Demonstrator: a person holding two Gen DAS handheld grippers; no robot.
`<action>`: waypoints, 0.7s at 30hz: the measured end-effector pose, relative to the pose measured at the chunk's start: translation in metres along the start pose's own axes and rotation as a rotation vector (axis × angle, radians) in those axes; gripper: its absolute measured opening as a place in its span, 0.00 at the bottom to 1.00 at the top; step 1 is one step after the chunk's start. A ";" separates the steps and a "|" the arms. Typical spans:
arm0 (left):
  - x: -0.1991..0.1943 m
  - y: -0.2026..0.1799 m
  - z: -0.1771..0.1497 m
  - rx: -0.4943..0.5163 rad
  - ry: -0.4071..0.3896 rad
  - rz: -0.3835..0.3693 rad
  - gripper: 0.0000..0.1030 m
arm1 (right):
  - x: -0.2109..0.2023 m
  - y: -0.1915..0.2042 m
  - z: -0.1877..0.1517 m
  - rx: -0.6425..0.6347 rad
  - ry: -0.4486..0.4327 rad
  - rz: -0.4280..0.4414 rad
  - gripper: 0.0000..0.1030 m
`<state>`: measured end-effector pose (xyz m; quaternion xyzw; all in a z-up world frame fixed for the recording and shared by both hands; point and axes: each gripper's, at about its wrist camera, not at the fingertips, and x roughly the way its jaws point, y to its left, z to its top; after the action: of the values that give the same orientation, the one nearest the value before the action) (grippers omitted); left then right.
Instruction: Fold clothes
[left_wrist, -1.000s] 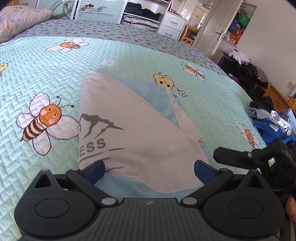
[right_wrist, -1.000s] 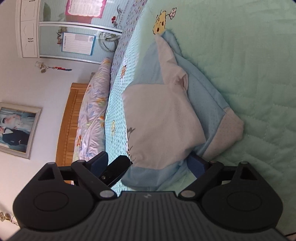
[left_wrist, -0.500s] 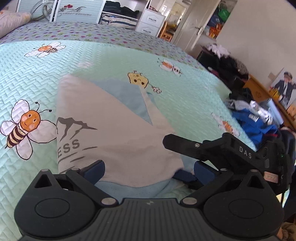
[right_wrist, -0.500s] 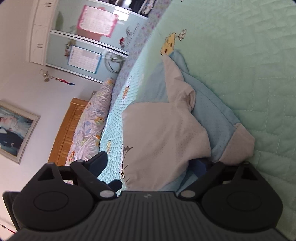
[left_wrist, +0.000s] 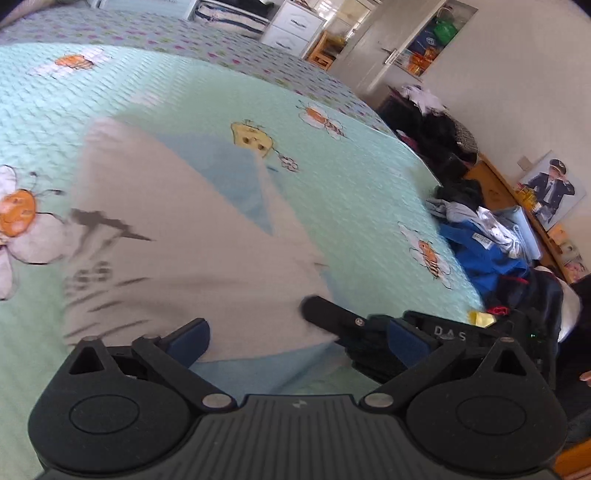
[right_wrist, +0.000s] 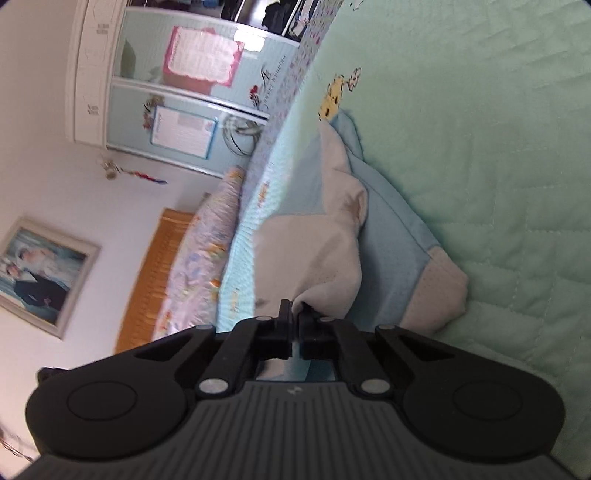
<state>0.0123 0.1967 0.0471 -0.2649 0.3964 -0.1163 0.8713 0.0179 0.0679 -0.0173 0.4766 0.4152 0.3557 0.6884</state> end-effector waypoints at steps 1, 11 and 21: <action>0.005 -0.001 0.002 -0.007 0.013 -0.029 0.99 | -0.004 -0.003 0.003 0.022 -0.015 0.015 0.03; 0.036 -0.004 -0.001 -0.111 0.090 -0.139 0.99 | -0.027 -0.019 0.019 0.090 -0.041 0.088 0.03; 0.059 -0.008 -0.016 -0.090 0.143 -0.096 0.99 | -0.036 -0.035 0.016 0.067 0.004 -0.062 0.03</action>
<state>0.0393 0.1598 0.0064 -0.3136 0.4491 -0.1588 0.8214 0.0214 0.0198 -0.0387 0.4855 0.4427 0.3209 0.6821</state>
